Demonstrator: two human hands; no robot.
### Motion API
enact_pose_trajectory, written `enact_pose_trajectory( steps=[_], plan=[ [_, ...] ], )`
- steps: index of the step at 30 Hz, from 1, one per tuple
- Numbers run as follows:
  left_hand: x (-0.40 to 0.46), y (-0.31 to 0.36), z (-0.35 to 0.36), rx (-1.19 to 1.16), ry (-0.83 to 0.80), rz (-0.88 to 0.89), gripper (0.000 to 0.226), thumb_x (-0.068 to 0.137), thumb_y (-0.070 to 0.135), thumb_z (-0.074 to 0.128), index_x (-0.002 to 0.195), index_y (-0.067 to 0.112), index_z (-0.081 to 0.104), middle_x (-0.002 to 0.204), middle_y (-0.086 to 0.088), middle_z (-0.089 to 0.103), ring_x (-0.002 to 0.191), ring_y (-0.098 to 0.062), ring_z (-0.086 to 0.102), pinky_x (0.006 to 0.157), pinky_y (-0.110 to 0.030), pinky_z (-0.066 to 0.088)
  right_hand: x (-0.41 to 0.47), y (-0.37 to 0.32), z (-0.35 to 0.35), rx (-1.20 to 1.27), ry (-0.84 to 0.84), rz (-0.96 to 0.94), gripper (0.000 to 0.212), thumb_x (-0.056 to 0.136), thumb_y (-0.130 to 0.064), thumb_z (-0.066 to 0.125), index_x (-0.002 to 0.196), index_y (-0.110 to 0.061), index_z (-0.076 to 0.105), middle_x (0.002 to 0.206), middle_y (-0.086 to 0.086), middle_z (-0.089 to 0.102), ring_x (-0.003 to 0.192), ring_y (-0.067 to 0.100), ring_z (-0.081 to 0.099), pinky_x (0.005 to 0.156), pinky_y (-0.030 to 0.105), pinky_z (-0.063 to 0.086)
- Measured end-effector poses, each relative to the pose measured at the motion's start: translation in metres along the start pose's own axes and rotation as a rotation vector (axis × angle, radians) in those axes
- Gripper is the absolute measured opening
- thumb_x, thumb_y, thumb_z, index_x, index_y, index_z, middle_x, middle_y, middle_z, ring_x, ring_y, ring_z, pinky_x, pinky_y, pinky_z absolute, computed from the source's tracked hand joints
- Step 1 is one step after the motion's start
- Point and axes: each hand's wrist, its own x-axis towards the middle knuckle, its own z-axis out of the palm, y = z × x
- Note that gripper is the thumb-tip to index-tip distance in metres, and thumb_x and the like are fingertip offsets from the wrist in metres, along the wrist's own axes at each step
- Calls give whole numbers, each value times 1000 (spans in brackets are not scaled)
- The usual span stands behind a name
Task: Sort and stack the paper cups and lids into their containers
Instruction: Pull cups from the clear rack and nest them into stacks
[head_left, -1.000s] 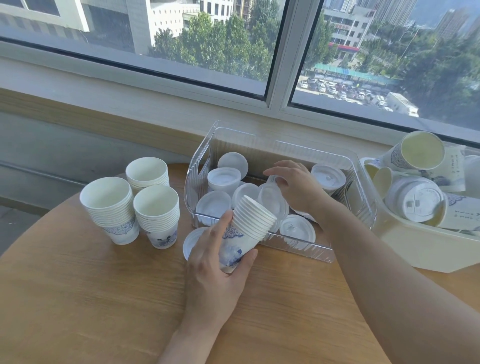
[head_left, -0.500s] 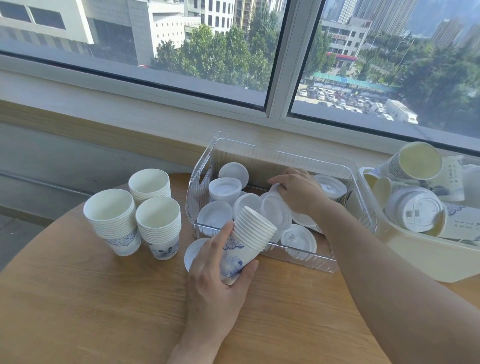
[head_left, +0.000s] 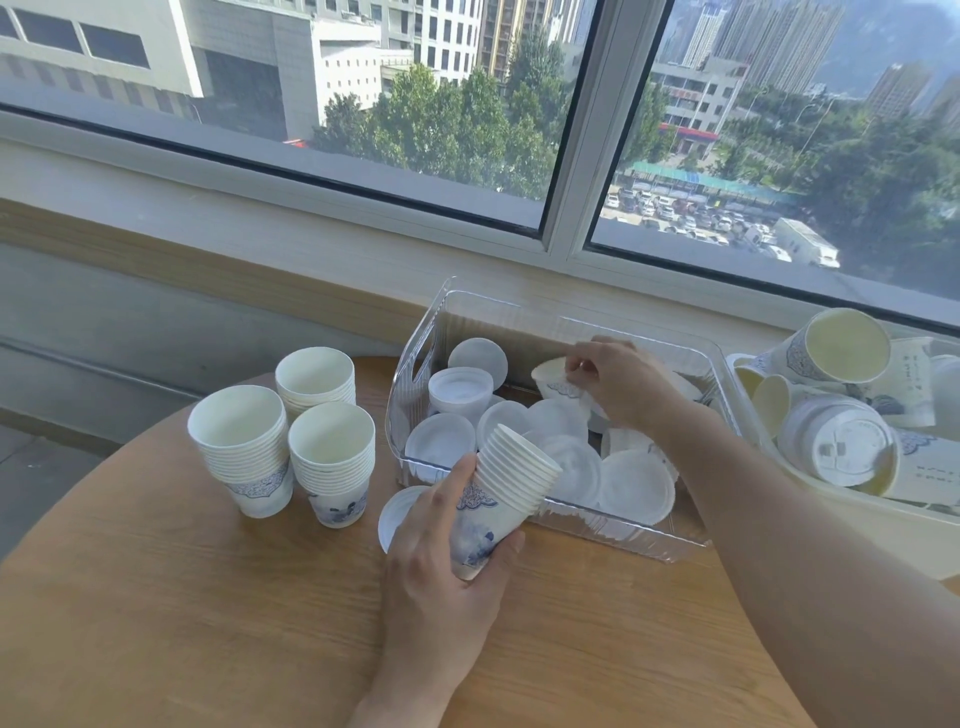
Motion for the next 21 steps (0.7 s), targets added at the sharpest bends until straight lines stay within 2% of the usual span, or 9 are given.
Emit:
enact_pose_trajectory(
  steps=[3,7,10,13,17,21],
  plan=[
    [0,0,0,1,-1,8,75,82,45,78,150,40,45,123,25,59,115,-1,59,92,-29,54,-10,0,-7,150,149,16,11,103,-34,60,101,-31,70,100,-10,65,93,19,60,82,45,54],
    [1,1,-1,0,-3,-3,75,83,46,77,150,39,46,126,25,60,117,1,58,94,-23,51,-36,-4,-15,355,344,25,7,101,-33,64,101,-31,71,93,-14,68,85,11,63,78,41,56],
    [1,2,-1,9,-8,1,75,83,44,78,150,35,47,131,32,56,121,7,54,99,-14,46,-65,-15,-23,560,445,27,7,101,-28,66,100,-26,72,90,-12,72,80,6,63,73,34,54],
    [1,3,-1,12,-15,3,75,82,42,78,150,33,48,130,38,53,121,12,52,99,-5,39,-99,-26,-27,763,415,20,11,102,-25,65,96,-31,71,86,-14,72,79,6,64,73,27,51],
    [0,2,0,6,-21,9,75,83,40,80,150,31,48,129,35,54,119,12,52,99,-5,38,-134,-34,-22,846,328,-16,20,102,-19,64,92,-35,70,83,-8,69,81,9,64,78,18,46],
    [-1,2,0,-6,-36,33,75,85,41,82,151,29,48,132,32,54,121,6,54,102,-10,40,-149,-36,-14,820,216,-23,12,102,-20,64,97,-26,73,89,-8,70,86,12,63,81,29,51]
  ],
)
